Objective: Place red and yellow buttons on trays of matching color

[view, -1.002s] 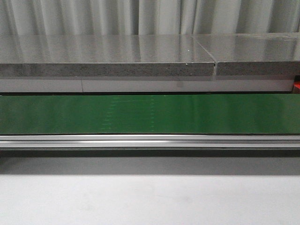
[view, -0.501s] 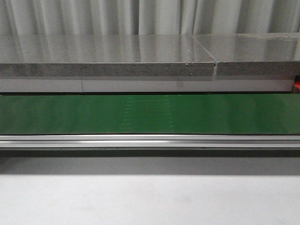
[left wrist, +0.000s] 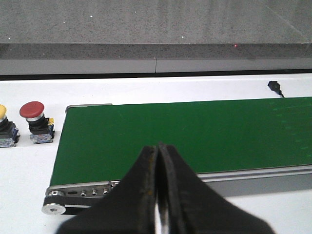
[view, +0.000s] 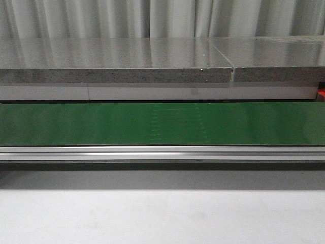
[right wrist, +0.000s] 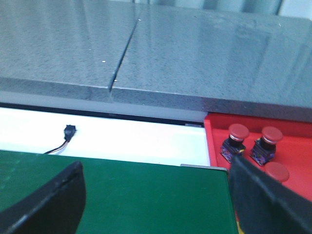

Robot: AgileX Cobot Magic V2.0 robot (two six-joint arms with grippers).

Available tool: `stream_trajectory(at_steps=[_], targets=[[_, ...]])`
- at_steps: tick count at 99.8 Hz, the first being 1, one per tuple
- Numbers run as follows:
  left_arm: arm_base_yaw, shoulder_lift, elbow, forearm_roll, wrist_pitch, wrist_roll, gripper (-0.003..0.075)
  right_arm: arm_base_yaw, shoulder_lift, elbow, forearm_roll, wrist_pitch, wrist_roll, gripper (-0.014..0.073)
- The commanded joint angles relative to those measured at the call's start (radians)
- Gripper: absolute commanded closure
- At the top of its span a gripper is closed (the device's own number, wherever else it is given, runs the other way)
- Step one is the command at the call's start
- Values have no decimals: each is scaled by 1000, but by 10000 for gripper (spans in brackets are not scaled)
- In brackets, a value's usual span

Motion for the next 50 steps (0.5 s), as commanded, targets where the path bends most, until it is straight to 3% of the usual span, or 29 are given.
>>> stream_trajectory(at_steps=[1, 14, 38, 50], targets=[[-8, 8, -25, -3, -69, -3, 739, 23, -31, -25, -47, -17, -10, 44], [-8, 8, -25, -3, -69, -3, 739, 33, -82, -25, -70, 56, -10, 215], [-8, 8, -25, -3, -69, -3, 739, 33, -164, -25, -93, 103, -10, 660], [-8, 8, -25, -3, -69, -3, 739, 33, -169, -25, -99, 129, -10, 662]])
